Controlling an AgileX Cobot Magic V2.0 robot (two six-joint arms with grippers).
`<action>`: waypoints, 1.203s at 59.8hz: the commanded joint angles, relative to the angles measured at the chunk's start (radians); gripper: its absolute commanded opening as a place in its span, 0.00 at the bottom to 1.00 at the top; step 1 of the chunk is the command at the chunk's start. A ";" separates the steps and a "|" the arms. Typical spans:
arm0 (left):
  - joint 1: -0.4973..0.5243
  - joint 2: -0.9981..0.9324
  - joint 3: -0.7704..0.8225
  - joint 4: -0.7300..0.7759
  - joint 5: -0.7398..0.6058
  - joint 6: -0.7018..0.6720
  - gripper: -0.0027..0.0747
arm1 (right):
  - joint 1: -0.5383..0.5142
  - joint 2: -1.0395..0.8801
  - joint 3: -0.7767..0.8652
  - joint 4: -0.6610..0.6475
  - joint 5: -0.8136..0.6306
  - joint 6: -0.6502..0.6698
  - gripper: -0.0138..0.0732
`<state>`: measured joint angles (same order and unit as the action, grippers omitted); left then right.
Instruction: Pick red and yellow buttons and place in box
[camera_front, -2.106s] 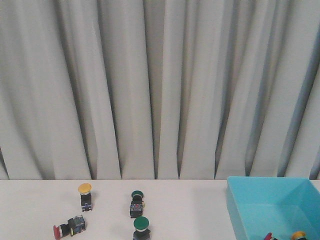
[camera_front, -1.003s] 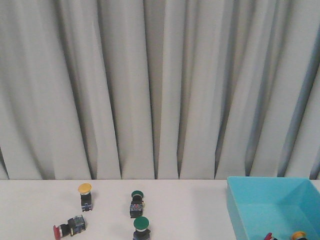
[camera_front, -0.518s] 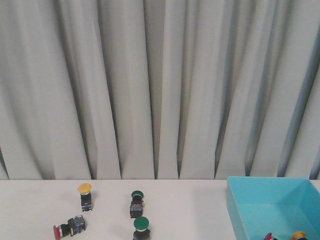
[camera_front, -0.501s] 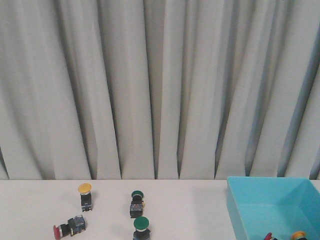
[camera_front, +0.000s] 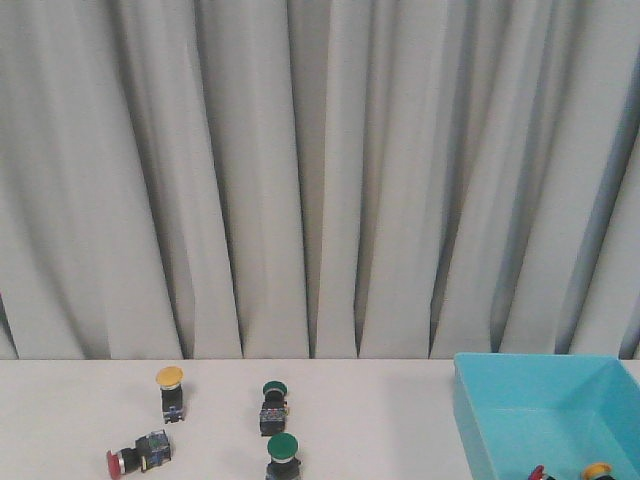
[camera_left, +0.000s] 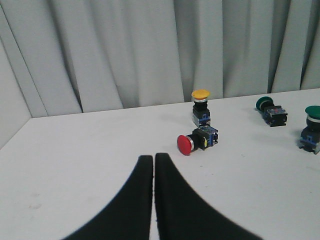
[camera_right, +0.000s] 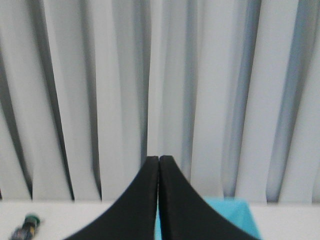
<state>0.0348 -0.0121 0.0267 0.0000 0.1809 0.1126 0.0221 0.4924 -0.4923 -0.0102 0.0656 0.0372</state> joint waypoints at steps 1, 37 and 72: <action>0.002 -0.014 0.011 -0.011 -0.072 -0.002 0.03 | 0.000 -0.069 0.093 -0.014 -0.095 0.014 0.15; 0.002 -0.014 0.011 -0.011 -0.072 -0.002 0.03 | 0.031 -0.523 0.536 -0.065 0.032 0.118 0.15; 0.002 -0.014 0.011 -0.011 -0.072 -0.002 0.03 | 0.070 -0.522 0.536 -0.076 0.034 0.070 0.15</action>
<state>0.0348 -0.0121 0.0267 0.0000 0.1819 0.1134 0.1279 -0.0092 0.0286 -0.1011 0.1700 0.1246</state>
